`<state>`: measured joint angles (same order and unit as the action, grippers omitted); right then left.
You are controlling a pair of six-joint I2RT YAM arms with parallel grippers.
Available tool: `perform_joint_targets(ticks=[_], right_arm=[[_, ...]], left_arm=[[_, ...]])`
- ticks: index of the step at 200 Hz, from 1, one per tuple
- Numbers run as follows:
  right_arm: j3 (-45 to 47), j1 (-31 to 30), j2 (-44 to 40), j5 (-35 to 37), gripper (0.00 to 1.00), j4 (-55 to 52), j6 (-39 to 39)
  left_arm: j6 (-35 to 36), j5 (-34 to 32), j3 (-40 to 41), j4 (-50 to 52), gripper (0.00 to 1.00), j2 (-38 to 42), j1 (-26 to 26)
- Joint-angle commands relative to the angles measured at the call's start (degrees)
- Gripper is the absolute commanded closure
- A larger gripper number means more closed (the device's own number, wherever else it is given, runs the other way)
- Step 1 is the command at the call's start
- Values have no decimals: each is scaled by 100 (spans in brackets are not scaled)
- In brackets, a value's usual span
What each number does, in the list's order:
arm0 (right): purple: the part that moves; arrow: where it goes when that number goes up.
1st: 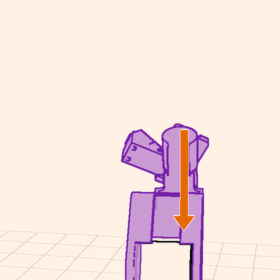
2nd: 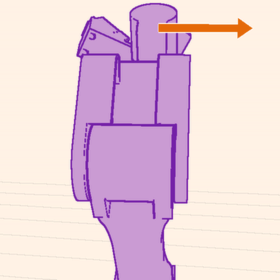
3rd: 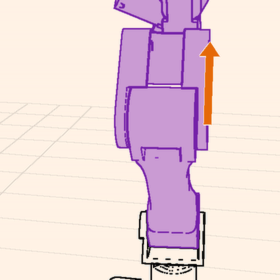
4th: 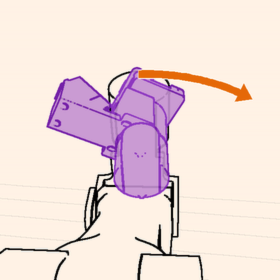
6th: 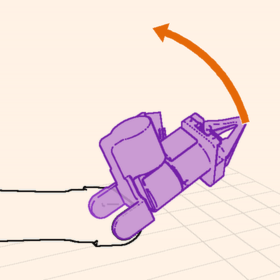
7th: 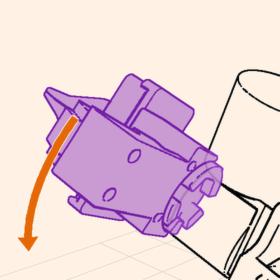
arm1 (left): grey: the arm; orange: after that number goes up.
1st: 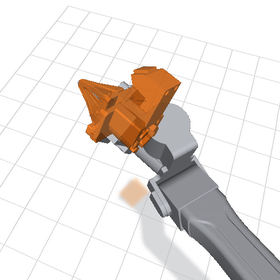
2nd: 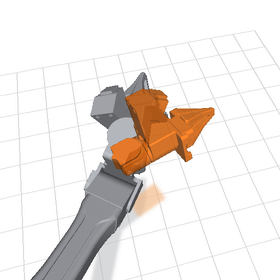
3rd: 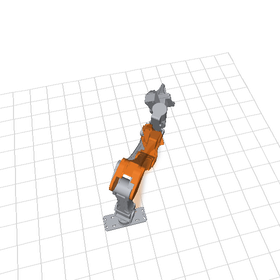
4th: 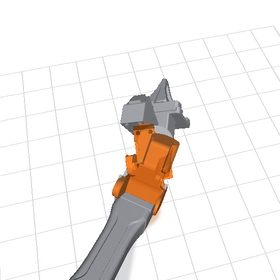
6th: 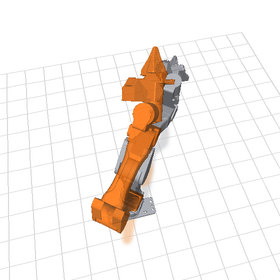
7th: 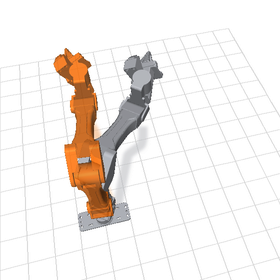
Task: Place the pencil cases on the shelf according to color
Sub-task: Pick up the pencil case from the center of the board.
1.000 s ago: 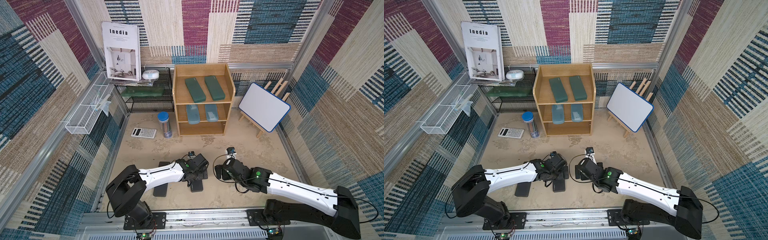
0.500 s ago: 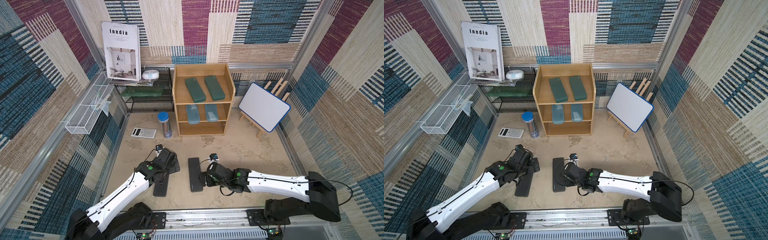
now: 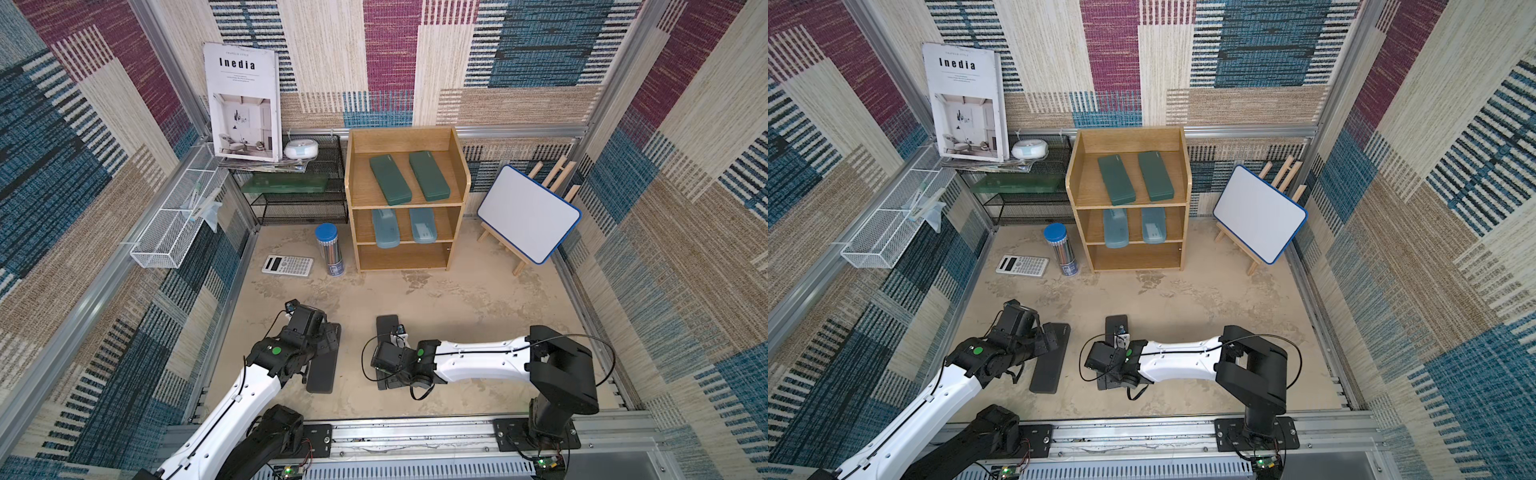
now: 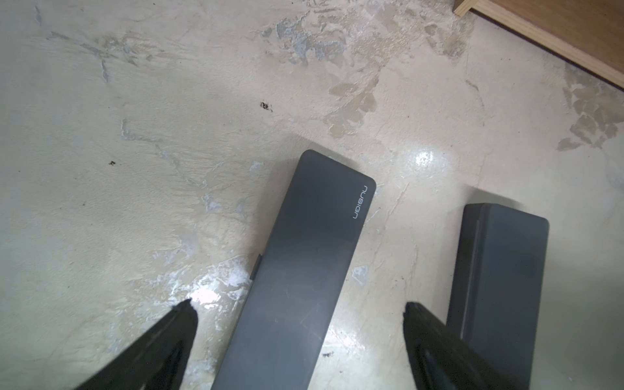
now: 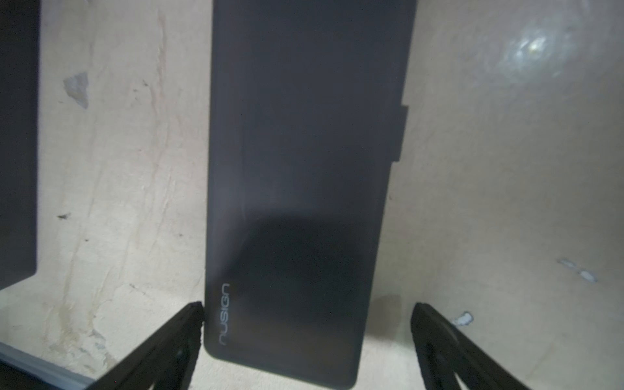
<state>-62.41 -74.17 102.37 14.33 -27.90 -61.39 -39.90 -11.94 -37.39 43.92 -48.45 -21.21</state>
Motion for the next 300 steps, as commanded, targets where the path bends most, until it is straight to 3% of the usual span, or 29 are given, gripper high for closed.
perform_joint_targets(ticks=[1,41,86,111,148,182,203,235,300], right_arm=[[-139,-24,224,-38,1,-181,-25],[-266,-114,581,-86,5,-181,-105],[304,-168,6,209,36,-36,-214],[595,-173,-607,741,44,-203,-321],[816,21,-1415,1651,44,-344,107],[956,1119,-1633,1358,43,652,1459],[836,1784,-1420,1153,43,1235,2109],[431,2517,-794,791,43,1704,2760],[-332,3409,320,424,42,2017,3339]], left_arm=[[70,129,8,-146,1,11,63],[79,205,3,-191,1,29,160],[52,288,5,-294,1,-12,194],[60,365,-5,-372,1,-83,198],[88,558,-73,-552,1,-391,203],[171,1065,-150,-967,1,-712,201],[213,1431,-207,-1110,1,-980,195],[279,1466,-127,-1209,1,-1119,183],[415,1449,-158,-1286,1,-1293,179]])
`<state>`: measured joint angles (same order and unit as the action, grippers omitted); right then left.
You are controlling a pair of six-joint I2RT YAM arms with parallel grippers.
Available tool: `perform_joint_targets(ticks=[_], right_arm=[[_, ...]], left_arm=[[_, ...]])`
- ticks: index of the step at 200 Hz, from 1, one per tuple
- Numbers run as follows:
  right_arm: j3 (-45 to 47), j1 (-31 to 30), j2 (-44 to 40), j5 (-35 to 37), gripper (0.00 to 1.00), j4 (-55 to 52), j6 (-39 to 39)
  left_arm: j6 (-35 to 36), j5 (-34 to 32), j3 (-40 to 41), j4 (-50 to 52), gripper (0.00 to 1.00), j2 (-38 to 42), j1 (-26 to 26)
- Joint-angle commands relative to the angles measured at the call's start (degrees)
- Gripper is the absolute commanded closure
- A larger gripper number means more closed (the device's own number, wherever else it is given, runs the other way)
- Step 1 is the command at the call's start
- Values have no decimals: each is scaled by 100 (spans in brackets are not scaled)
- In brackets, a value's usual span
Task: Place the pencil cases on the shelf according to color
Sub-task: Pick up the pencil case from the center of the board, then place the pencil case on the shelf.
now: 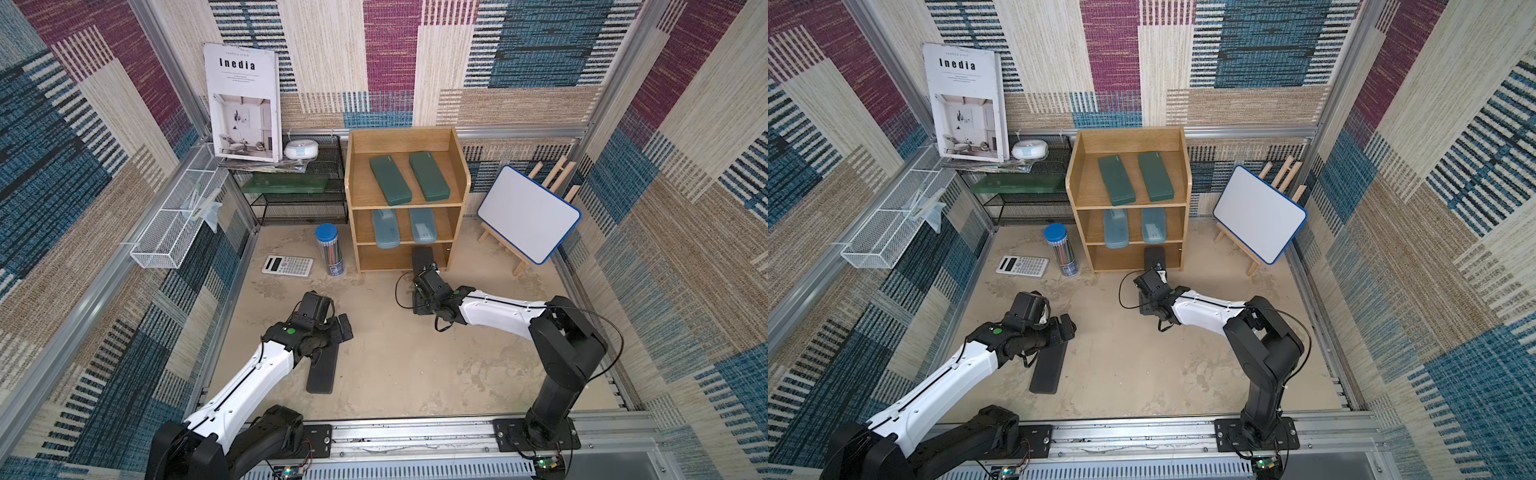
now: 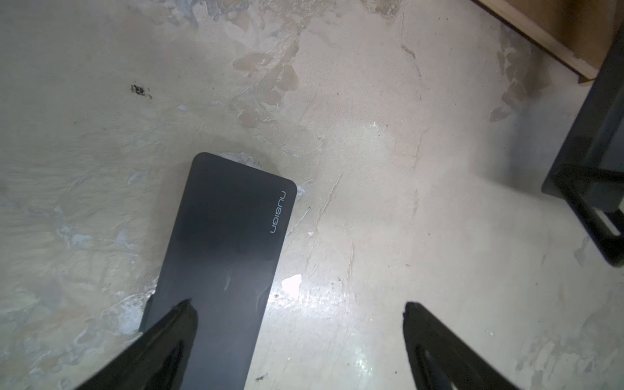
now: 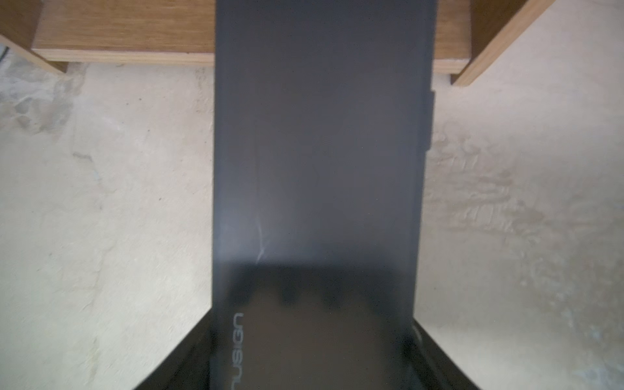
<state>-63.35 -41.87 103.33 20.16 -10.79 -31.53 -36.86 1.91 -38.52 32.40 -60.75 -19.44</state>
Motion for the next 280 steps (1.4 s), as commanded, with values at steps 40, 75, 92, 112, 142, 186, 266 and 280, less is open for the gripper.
perform_joint_targets(ticks=[40,75,92,112,142,186,266,280], right_arm=[[-765,471,773,-258,38,175,525],[-1002,624,1012,-347,28,124,619],[-1136,644,1071,-340,18,14,640],[-1181,637,1000,-320,13,-80,630],[-1004,640,548,-216,10,-108,601],[-276,625,-435,-475,14,-49,539],[160,601,-3,-869,59,630,452],[-70,609,301,-678,60,626,472]], left_arm=[[133,-53,-65,-127,1,-197,2],[129,-92,20,-159,1,-281,2],[127,-94,48,-157,1,-305,2],[118,-133,39,-120,1,-296,2],[114,-367,-62,167,1,-198,5],[-4,-650,-22,400,1,148,2],[-377,-667,610,82,1,120,6],[-424,-795,716,51,1,61,8]])
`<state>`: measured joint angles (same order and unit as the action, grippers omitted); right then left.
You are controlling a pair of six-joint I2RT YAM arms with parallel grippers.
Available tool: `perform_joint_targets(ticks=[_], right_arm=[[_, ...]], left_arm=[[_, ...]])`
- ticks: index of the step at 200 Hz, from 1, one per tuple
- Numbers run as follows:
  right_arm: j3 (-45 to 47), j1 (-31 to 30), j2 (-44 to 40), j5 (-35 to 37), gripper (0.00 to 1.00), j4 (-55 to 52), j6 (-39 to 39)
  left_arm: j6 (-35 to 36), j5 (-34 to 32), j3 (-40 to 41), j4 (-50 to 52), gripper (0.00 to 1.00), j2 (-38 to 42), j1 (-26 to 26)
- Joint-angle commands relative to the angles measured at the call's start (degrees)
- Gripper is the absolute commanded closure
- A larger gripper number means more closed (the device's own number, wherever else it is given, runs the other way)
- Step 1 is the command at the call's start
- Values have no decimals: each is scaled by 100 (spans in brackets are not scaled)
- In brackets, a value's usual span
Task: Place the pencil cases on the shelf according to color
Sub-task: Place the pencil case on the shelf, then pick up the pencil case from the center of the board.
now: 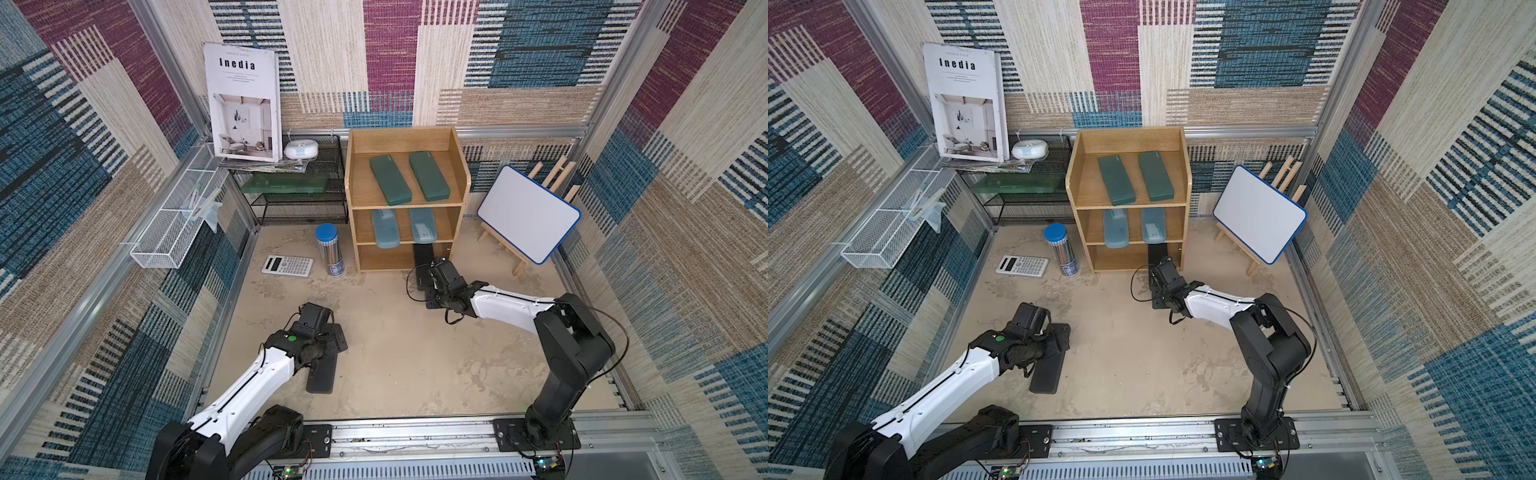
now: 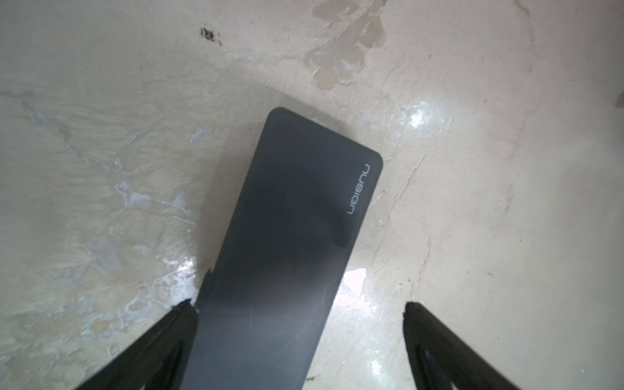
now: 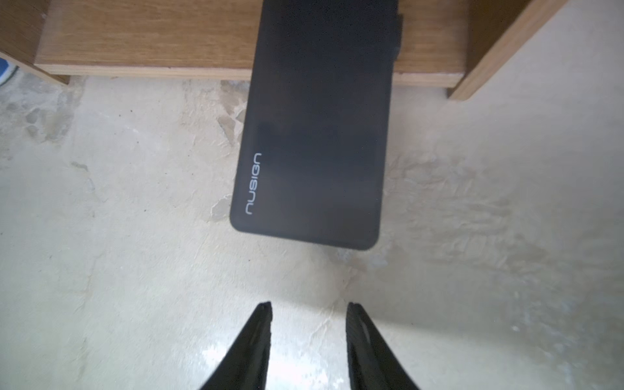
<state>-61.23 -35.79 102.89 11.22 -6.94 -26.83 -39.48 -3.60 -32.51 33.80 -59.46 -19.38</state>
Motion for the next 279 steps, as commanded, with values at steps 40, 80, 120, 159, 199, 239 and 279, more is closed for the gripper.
perform_joint_targets(ticks=[40,80,120,159,199,239,279], right_arm=[[-704,28,714,457,61,226,109],[-906,63,682,572,60,106,306],[-260,32,-24,241,57,349,196],[700,-149,-1223,66,49,346,52],[1457,-413,-2377,141,36,-42,-182],[2035,-515,-3540,-240,15,-197,-198],[2096,-670,-3996,-716,6,-239,-77]], left_arm=[[-255,-179,314,-269,1,-409,1],[-286,23,327,-365,1,-535,-40],[-520,-260,339,-43,1,-179,-133],[-805,-241,535,-111,1,-72,-335],[-1474,-475,347,-424,1,-428,-1472],[-1808,-744,-468,-723,1,-1601,-2574],[-1695,-1340,-1254,51,1,-1696,-2844]])
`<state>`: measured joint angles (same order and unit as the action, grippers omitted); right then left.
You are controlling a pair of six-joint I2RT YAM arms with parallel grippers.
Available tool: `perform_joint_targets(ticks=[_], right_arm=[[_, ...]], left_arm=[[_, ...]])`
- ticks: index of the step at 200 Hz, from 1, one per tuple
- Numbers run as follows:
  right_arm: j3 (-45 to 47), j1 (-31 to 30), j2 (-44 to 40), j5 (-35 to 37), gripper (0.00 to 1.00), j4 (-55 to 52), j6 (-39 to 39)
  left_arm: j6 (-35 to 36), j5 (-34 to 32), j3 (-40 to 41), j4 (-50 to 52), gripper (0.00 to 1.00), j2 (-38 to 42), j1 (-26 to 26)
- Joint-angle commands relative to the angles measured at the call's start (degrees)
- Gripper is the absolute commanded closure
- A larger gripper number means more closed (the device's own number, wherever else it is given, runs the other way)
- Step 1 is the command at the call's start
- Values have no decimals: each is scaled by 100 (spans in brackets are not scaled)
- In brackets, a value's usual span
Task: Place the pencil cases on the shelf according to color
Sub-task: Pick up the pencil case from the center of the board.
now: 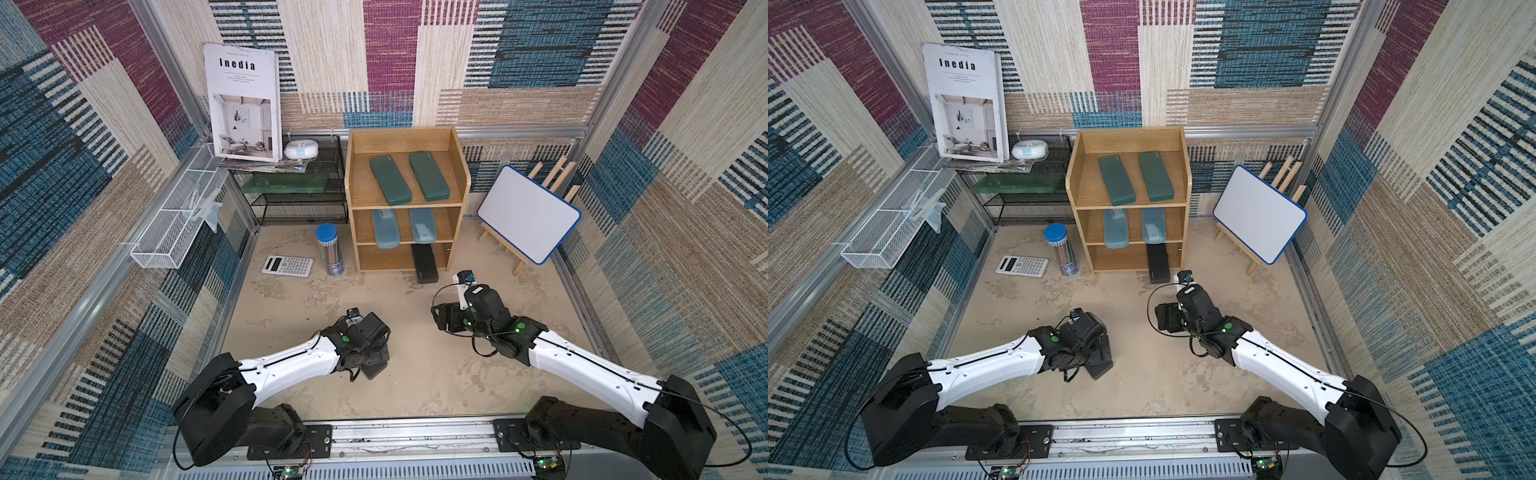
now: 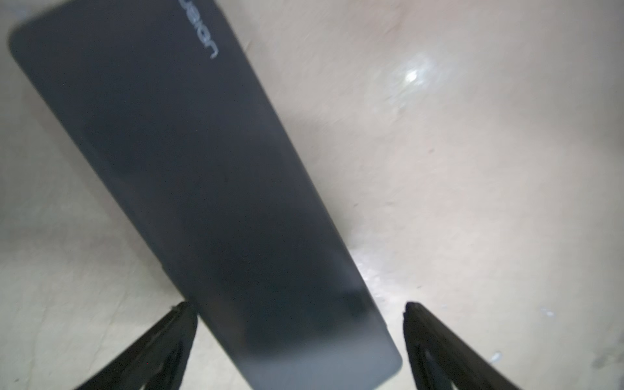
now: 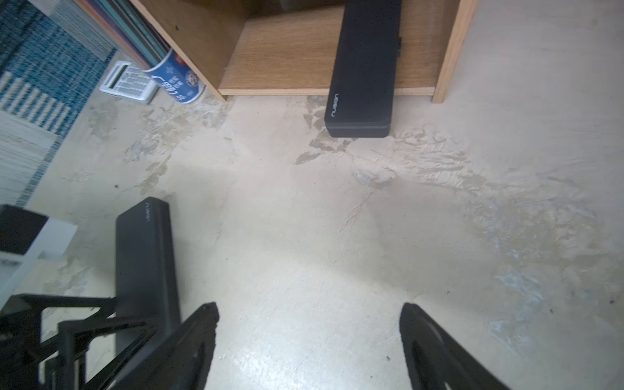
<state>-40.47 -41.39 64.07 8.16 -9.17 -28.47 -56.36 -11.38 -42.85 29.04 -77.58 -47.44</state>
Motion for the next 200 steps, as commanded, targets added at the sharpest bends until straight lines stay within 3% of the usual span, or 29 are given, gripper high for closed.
perform_joint_targets(ticks=[1,47,103,156,200], right_arm=[[12,-117,-114,-407,6,-11,87],[-173,-929,519,-476,1,320,111],[-1337,-2058,2474,-303,1,74,428],[-2105,-2579,3555,116,1,-520,636],[-2360,-2758,4026,173,1,-588,615]], left_arm=[[-3,-574,-226,561,1,131,-37],[191,-1286,-31,1494,1,1251,397],[655,-805,605,1634,1,2630,1798],[762,-39,1033,1356,1,3240,2632],[952,52,1063,1381,1,3250,2995]])
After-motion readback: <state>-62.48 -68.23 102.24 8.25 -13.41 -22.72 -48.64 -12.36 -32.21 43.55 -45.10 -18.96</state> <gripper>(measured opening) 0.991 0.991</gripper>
